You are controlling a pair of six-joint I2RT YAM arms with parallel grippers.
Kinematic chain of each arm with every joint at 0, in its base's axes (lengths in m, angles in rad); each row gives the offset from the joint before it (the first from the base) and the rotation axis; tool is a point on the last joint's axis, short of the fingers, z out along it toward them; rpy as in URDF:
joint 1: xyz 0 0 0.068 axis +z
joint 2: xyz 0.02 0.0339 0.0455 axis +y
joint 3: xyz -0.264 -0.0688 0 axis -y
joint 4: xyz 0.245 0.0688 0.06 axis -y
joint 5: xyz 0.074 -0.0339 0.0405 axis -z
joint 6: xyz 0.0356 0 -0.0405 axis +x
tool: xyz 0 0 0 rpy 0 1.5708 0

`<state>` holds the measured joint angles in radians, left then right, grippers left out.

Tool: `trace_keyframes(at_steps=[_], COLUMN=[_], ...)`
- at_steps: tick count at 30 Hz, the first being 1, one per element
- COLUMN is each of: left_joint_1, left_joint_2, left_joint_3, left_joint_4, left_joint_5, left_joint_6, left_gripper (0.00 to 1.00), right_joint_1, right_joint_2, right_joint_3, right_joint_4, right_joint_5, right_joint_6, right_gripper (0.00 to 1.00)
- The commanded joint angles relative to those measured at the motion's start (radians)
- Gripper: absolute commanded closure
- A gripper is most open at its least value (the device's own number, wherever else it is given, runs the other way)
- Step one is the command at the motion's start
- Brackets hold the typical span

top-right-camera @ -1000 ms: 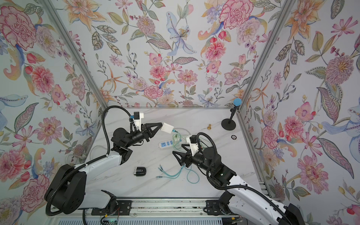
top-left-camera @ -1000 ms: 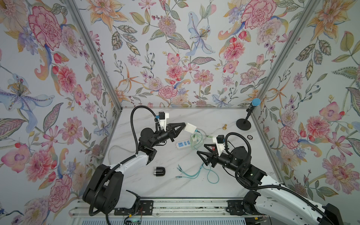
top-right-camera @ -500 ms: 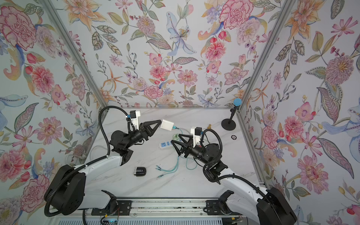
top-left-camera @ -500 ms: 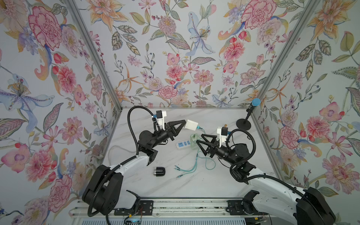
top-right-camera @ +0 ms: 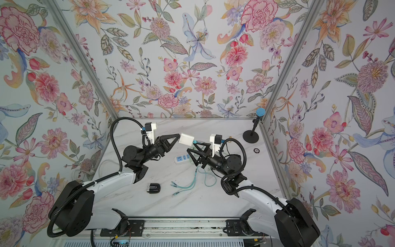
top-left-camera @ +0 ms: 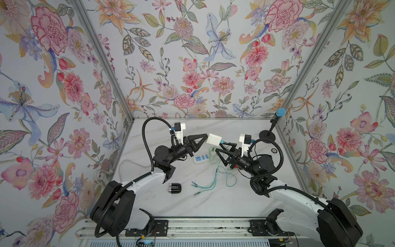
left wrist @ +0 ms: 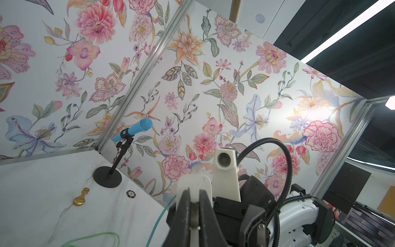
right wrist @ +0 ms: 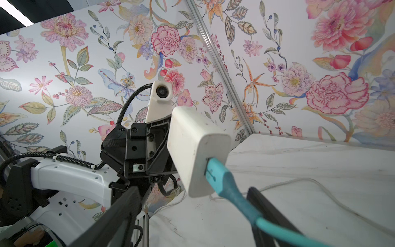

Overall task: Charge the electric shaver
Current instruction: Pick up the plug from the center of the board.

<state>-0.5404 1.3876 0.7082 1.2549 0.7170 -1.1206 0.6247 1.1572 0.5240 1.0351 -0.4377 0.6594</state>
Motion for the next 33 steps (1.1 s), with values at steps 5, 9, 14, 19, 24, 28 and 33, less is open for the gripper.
trace_keyframes(at_steps=[5, 9, 14, 19, 24, 28, 33], left_joint_1=[-0.030, -0.036, -0.038, -0.038, -0.039, -0.038, -0.011], left_joint_2=[0.014, 0.028, 0.048, 0.065, 0.071, 0.068, 0.045], left_joint_3=[-0.018, -0.018, -0.033, -0.037, -0.047, -0.065, -0.090], left_joint_4=[0.097, 0.109, 0.149, 0.167, 0.161, 0.134, 0.088], left_joint_5=[0.013, 0.015, 0.013, 0.014, 0.015, 0.006, 0.010], left_joint_6=[-0.036, -0.044, -0.066, -0.070, -0.055, -0.028, 0.012], left_gripper=[1.00, 1.00, 1.00, 1.00, 1.00, 0.81, 0.46], right_joint_1=[-0.025, -0.025, -0.025, -0.024, -0.022, -0.008, 0.017], right_joint_2=[0.027, 0.035, 0.039, 0.044, 0.032, 0.007, -0.029], right_joint_3=[0.042, 0.047, 0.051, 0.055, 0.078, 0.132, 0.251], right_joint_4=[0.121, 0.129, 0.139, 0.139, 0.067, -0.125, -0.518], right_joint_5=[-0.003, -0.006, -0.010, -0.018, -0.028, -0.021, 0.049], right_joint_6=[0.051, 0.055, 0.063, 0.068, 0.050, -0.017, -0.166], right_gripper=[0.25, 0.33, 0.50, 0.63, 0.79, 0.89, 0.95])
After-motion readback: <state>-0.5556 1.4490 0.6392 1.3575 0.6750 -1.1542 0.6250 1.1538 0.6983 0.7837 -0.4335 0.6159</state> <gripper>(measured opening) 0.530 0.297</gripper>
